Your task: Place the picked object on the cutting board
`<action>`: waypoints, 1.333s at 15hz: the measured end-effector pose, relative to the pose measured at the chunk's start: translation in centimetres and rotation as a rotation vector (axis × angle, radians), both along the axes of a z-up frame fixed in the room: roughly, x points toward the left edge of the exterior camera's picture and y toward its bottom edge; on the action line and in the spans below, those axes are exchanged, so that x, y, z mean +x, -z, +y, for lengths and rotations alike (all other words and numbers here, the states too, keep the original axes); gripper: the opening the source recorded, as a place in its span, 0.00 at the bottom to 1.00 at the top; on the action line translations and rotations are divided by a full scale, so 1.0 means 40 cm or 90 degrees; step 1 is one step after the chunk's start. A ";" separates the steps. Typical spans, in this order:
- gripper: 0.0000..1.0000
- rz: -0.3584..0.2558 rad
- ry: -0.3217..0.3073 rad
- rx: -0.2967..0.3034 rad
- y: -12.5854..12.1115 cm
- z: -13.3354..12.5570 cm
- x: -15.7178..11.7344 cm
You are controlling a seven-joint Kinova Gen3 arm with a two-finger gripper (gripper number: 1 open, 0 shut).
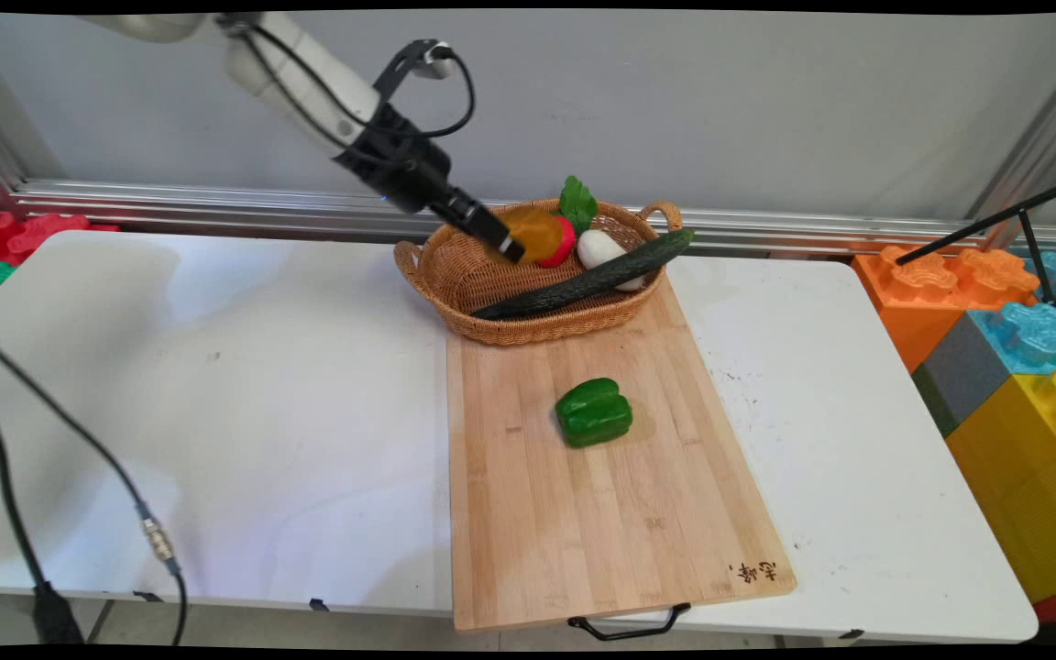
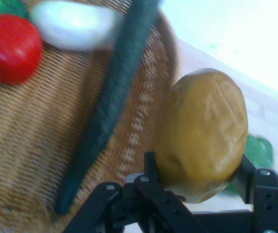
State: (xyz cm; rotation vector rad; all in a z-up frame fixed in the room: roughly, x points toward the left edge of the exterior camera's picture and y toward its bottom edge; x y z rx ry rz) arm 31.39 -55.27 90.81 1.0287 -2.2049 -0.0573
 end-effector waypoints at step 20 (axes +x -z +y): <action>0.00 -0.028 0.176 -0.046 0.155 0.399 -0.203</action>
